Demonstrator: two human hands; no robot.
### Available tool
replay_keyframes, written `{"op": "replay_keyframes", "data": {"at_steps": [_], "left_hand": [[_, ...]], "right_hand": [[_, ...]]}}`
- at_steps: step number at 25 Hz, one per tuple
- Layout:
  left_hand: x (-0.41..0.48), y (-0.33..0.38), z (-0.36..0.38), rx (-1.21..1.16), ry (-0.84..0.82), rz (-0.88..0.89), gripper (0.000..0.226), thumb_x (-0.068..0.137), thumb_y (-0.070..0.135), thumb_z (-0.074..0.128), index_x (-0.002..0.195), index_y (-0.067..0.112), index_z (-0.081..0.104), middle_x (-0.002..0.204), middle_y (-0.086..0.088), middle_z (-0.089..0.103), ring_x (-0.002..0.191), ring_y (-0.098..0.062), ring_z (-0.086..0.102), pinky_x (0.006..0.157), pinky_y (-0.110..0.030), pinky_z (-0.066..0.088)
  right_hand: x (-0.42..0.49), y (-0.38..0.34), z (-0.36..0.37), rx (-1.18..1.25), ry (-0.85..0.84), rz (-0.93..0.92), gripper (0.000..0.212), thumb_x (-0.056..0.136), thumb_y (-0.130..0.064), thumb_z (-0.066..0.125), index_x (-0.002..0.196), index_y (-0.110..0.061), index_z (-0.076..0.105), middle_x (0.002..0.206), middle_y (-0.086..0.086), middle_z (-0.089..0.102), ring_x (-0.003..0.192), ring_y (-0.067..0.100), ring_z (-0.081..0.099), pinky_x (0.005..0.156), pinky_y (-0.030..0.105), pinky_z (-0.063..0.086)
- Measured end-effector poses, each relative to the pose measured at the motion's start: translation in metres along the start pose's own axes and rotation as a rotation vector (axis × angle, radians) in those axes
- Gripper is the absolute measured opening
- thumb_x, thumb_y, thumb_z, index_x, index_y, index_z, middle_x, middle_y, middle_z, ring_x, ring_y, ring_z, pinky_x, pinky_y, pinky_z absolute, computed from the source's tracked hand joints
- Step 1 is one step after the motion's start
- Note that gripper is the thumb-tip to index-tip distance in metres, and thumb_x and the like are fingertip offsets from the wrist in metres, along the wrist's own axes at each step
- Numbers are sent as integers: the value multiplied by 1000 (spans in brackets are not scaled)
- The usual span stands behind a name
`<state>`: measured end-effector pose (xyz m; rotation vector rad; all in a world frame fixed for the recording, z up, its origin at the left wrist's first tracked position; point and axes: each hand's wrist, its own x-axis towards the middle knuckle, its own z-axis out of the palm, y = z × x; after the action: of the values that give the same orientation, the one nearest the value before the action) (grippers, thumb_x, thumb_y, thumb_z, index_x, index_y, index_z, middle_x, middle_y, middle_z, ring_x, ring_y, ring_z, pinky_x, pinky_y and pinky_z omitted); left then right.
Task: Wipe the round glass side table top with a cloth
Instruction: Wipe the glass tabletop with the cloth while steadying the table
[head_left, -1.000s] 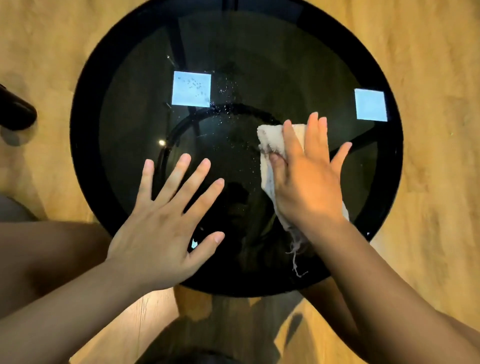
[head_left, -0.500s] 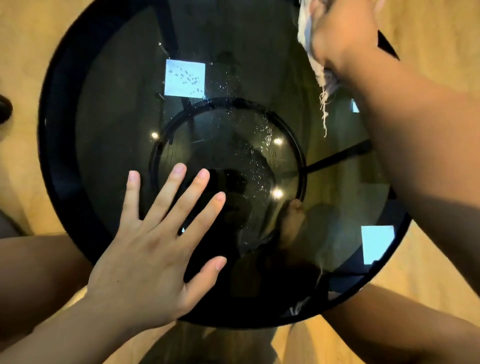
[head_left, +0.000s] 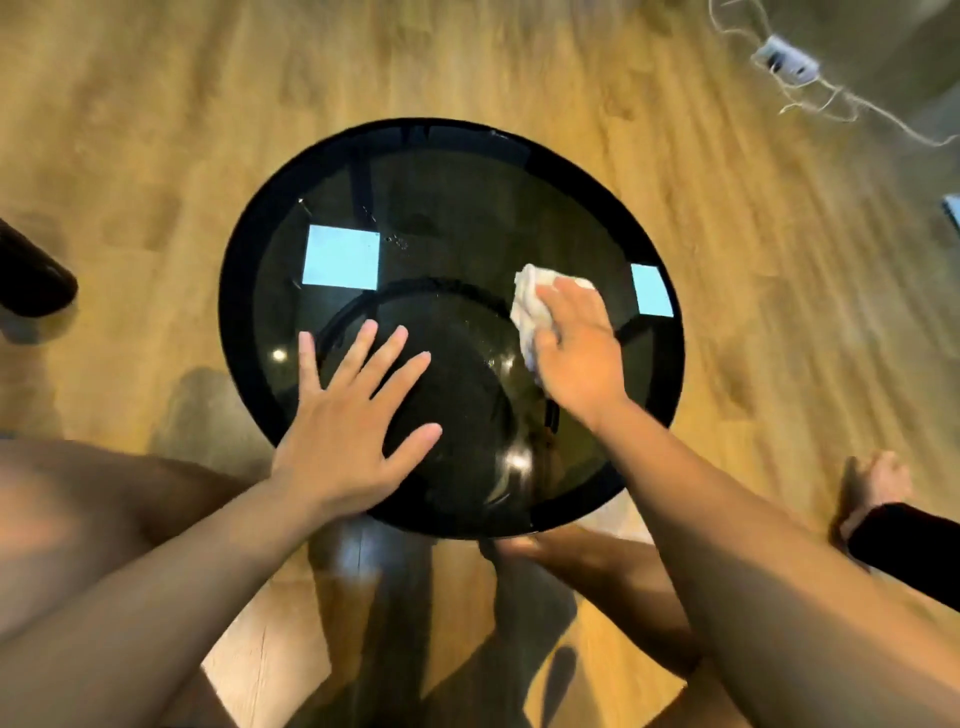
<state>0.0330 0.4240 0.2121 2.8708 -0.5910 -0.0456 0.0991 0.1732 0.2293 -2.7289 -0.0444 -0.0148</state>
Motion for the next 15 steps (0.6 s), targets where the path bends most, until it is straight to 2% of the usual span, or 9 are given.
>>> {"op": "replay_keyframes", "data": {"at_steps": [3,6,8,13,15], "left_hand": [[14,-32,-15,65,85,-155,72,92,67,22,148,25,38,161,-9,28,152,-33,12,112,-73,-4],[25,-63,-19,160,0,-187,81,89,73,6,153,29,28,165,-11,15,153,-34,-3,113,-72,-6],[29,-69,-9,180,-38,-159,85,86,76,-2,156,32,19,166,-10,8,152,-33,-8,115,-69,-6],[34,-70,4,158,-2,-173,91,86,79,4,158,23,12,165,-12,12,153,-35,-4,116,-65,-5],[33,-73,6,179,-4,-159,92,86,79,6,158,22,13,165,-13,14,152,-36,-2,116,-65,-4]], "right_hand": [[-100,-27,19,-59,87,98,47,95,-37,43,137,-17,50,145,7,45,137,31,36,109,48,38],[-156,-57,37,-154,79,220,63,90,-46,51,143,-13,42,150,14,39,139,38,34,108,51,39],[-150,-53,37,-183,74,201,63,90,-44,52,144,-12,42,149,17,40,138,40,35,104,53,43],[-65,-7,31,-218,105,99,49,93,-34,45,138,-14,50,145,14,46,136,37,38,107,53,36],[-14,6,30,-200,141,69,46,93,-30,47,136,-14,53,150,16,41,138,37,36,111,51,31]]}}
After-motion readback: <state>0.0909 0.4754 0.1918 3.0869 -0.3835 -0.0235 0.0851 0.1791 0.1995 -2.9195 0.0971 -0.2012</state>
